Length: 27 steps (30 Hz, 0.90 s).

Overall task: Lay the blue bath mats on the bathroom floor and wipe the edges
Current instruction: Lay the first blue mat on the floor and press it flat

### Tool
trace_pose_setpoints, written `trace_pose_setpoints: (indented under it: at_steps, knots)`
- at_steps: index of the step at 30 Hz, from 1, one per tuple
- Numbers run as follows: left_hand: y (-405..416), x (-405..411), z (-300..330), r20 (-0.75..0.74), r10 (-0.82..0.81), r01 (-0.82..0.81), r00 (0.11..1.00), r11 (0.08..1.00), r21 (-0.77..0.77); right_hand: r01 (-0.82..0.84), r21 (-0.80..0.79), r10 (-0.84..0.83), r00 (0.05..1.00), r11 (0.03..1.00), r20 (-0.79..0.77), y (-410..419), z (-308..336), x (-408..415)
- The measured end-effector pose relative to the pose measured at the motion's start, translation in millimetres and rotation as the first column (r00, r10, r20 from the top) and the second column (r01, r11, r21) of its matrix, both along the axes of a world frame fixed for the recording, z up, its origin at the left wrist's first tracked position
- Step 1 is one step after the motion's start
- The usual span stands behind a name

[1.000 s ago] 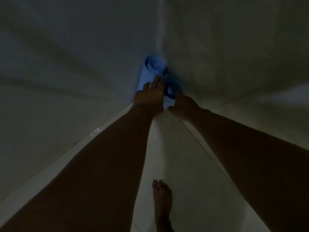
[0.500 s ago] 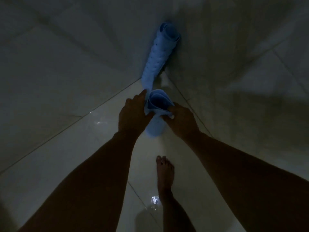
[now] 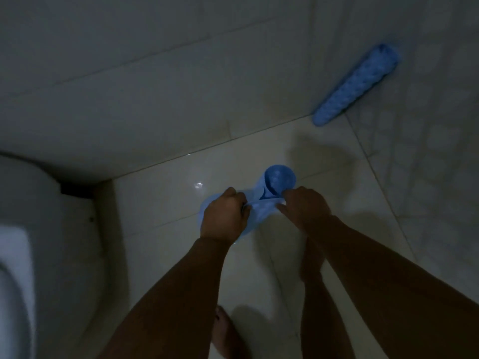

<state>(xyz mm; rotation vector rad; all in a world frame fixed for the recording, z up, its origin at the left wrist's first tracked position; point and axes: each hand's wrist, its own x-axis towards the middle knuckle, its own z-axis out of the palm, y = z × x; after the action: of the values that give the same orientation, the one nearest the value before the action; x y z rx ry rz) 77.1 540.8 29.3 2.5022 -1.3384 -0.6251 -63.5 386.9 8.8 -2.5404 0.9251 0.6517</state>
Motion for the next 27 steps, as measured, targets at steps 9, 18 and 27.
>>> trace_pose_setpoints:
  at_steps: [9,18,27]
  knots:
    - [124.1,29.2,41.9,0.181,0.034,-0.027,0.983,0.999,-0.046,-0.439,-0.313,0.492,0.863,0.842,0.114,95.4,40.1,20.0]
    - [146.8,29.0,17.8,0.317,-0.413,0.397,0.854,0.911,0.115,-0.718,-0.077,0.722,0.689,0.692,0.065,88.6,20.5,8.8]
    - [150.0,-0.8,4.2,0.198,-0.247,0.24,0.949,0.969,0.058,-0.499,0.064,0.469,0.752,0.864,-0.463,59.2,-25.8,-15.8]
